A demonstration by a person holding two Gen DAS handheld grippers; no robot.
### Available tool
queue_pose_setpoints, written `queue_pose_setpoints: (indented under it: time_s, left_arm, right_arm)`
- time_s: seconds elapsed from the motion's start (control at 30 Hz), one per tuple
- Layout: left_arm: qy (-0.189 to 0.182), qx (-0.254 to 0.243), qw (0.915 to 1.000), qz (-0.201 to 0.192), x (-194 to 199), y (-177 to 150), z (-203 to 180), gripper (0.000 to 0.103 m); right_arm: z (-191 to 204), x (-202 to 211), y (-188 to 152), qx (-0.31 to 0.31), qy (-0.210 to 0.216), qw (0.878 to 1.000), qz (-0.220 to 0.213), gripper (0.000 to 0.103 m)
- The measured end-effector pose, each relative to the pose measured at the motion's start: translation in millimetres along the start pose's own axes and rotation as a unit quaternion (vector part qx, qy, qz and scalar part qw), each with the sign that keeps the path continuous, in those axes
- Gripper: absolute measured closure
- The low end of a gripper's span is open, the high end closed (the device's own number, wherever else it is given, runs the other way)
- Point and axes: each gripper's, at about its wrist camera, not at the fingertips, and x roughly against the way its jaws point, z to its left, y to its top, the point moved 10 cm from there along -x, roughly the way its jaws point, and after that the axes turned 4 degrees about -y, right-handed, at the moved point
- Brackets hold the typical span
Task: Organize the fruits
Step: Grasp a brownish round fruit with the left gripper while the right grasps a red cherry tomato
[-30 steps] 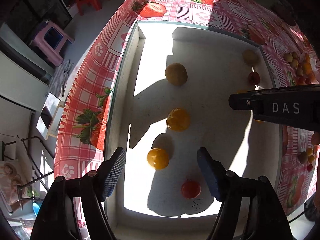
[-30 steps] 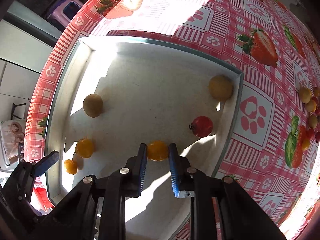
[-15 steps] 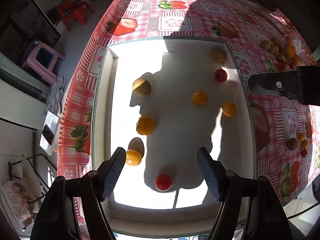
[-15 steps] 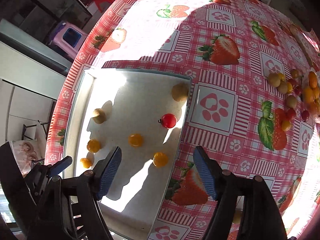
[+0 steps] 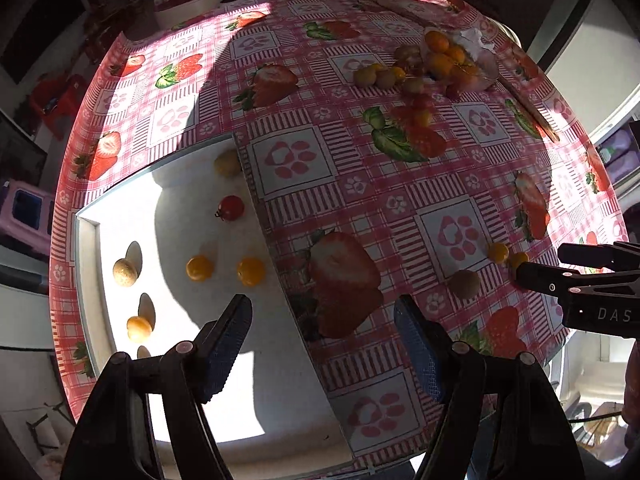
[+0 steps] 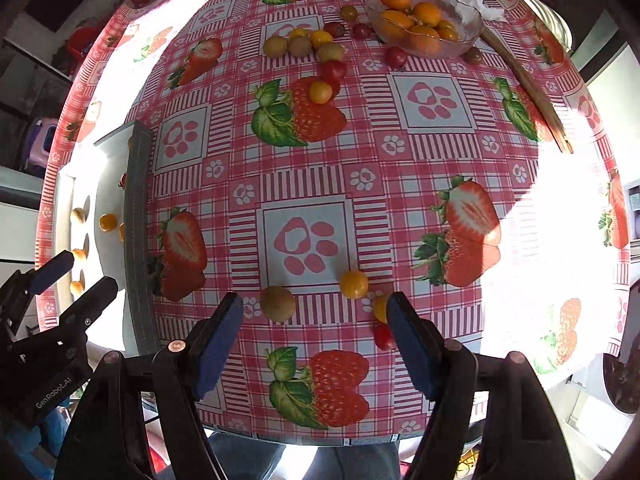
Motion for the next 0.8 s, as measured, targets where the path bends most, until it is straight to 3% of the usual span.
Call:
queue_pose_setpoints:
  time_s: [0.17, 0.37, 0.6, 0.8]
  left_arm:
    - [-0.033, -0.036, 0.9985, 0.025, -19, -2, -42, 0.028]
    - [-0.069, -0.074, 0.9937, 0.049, -41, -3, -83, 0.028]
    - [-0.055, -0.087, 0.9924, 0.068, -67, 1, -92, 0.028]
    - [-0.041, -0.080, 0.9930, 0.077, -79, 3, -88, 0.028]
  right_arm:
    - [-36, -11, -24, -0.030, -0.012, 0.999, 0.015, 0.026]
    - [-48, -24, -39, -0.022, -0.012, 0.999, 0.022, 0.027]
    - [-50, -37, -39, -0.011, -0.010, 1.000, 0.019, 0.040]
    - [-44, -47, -39, 0.005, -0.001, 1.000, 0.014, 0.042]
